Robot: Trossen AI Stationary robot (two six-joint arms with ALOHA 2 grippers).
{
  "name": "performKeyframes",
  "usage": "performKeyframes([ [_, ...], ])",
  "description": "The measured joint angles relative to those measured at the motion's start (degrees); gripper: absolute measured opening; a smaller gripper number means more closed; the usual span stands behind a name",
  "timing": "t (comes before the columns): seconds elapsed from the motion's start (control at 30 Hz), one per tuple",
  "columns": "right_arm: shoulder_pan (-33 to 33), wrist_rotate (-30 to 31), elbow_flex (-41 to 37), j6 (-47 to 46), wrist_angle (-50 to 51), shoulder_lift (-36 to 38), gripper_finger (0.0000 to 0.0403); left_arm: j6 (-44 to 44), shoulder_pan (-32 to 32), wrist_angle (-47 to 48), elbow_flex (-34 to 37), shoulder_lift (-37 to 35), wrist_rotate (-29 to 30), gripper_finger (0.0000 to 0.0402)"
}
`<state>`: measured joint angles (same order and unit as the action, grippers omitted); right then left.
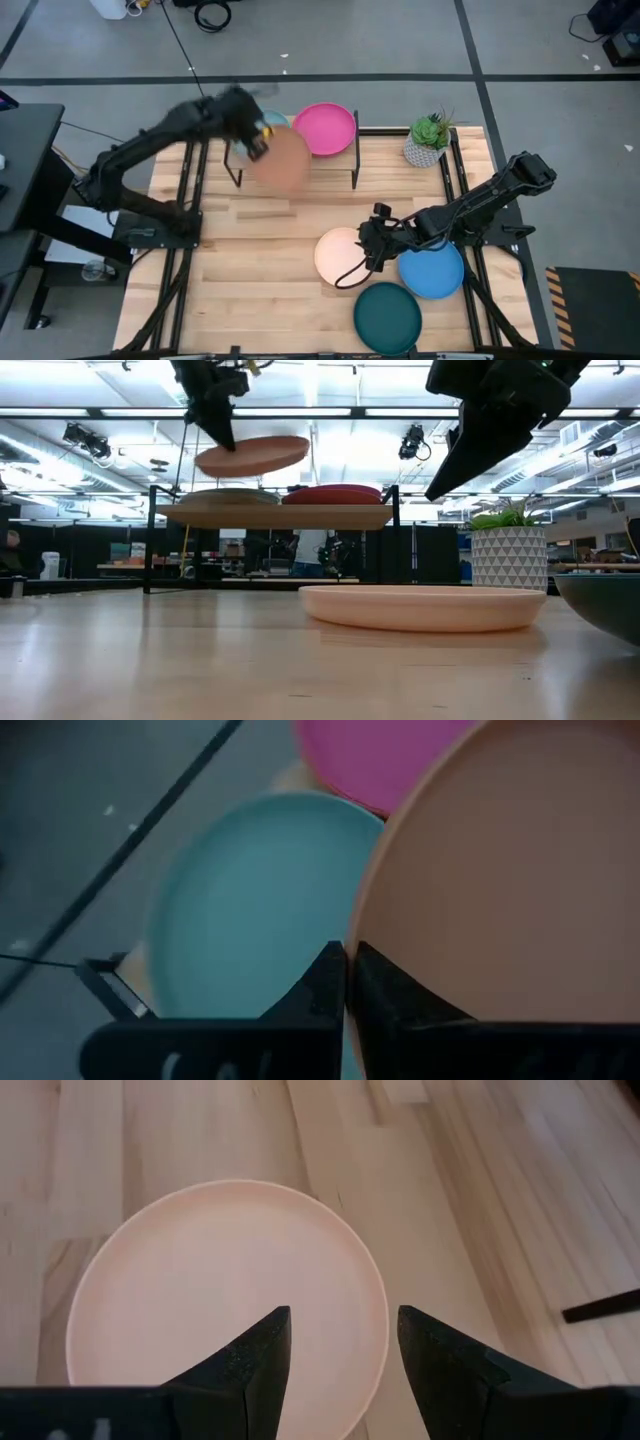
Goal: Place and stack plates onto a shelf
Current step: Stack the brown plate on top of the light blue plate on the shelf
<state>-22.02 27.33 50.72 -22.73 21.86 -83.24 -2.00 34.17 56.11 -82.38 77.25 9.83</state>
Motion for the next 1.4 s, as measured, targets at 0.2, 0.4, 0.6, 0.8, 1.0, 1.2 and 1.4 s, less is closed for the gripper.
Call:
performKeyframes([
  [0.2, 0.02, 0.09, 0.0, 0.41, -0.59, 0.0, 0.0191, -1.7, 17.88, -1.87, -3.99, 3.55, -13.13, 0.0014],
  [0.4, 0.31, 0.25, 0.0, 0.66, -0.8, -0.02, 0.0191, -2.56, 27.85, -0.53, -6.1, 7.54, -29.63, 0.0015],
  [0.6, 0.66, 0.59, 0.0, 1.52, -0.78, -0.02, 0.0191, -3.64, 30.18, -0.19, -6.33, 9.62, -37.6, 0.0016],
  [0.8, 0.72, 0.7, 0.0, 1.94, -0.8, -0.02, 0.0191, -3.83, 29.45, -0.35, -6.33, 10.51, -39.34, 0.0016],
  [1.0, 0.73, 0.7, 0.0, 2.13, -0.79, -0.02, 0.0191, -3.74, 29.04, -0.24, -6.33, 10.58, -34.1, 0.0016],
  [1.2, 0.74, 0.7, 0.0, 2.05, -0.93, -0.02, 0.0191, -4.63, 27.94, 3.84, -6.22, 12.06, -19.34, 0.0016],
  [1.4, 0.74, 0.7, 0.0, 2.33, -1.94, -0.04, 0.0191, -3.81, 26.62, 4.44, -6.24, 12.66, -17.09, 0.0016],
])
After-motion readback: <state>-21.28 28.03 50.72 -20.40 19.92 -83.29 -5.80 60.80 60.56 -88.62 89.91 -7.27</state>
